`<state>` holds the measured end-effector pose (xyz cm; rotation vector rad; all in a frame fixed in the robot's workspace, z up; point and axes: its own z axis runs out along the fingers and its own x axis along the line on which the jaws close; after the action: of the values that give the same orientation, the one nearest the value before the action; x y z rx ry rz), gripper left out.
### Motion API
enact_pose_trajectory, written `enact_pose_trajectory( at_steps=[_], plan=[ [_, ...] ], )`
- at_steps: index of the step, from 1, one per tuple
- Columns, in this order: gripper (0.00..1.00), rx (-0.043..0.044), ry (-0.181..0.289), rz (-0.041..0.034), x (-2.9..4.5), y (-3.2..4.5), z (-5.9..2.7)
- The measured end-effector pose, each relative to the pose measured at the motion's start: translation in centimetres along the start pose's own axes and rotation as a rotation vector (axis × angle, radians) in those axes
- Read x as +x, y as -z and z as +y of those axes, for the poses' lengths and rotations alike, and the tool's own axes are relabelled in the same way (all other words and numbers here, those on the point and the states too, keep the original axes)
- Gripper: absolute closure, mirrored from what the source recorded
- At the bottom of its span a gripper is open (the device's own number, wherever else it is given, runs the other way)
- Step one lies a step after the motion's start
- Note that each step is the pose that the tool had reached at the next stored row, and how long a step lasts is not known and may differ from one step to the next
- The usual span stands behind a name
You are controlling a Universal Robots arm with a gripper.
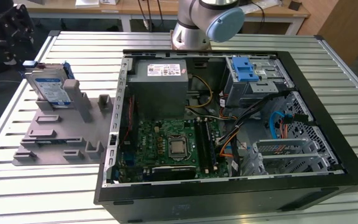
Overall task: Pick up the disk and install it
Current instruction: 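Pick up the disk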
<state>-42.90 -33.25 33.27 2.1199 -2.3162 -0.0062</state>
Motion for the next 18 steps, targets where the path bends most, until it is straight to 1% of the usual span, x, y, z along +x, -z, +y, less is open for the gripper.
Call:
enact_pose_trajectory(
  at_steps=[8,14,18],
  plan=[
    [0.35,0.0011,0.003,-0.0001,0.0,-1.19,0.13],
    [0.35,0.0025,0.046,-0.0001,0.01,-1.83,0.19],
    [0.35,0.0043,0.051,-0.0003,0.01,-2.16,0.33]
  ],
)
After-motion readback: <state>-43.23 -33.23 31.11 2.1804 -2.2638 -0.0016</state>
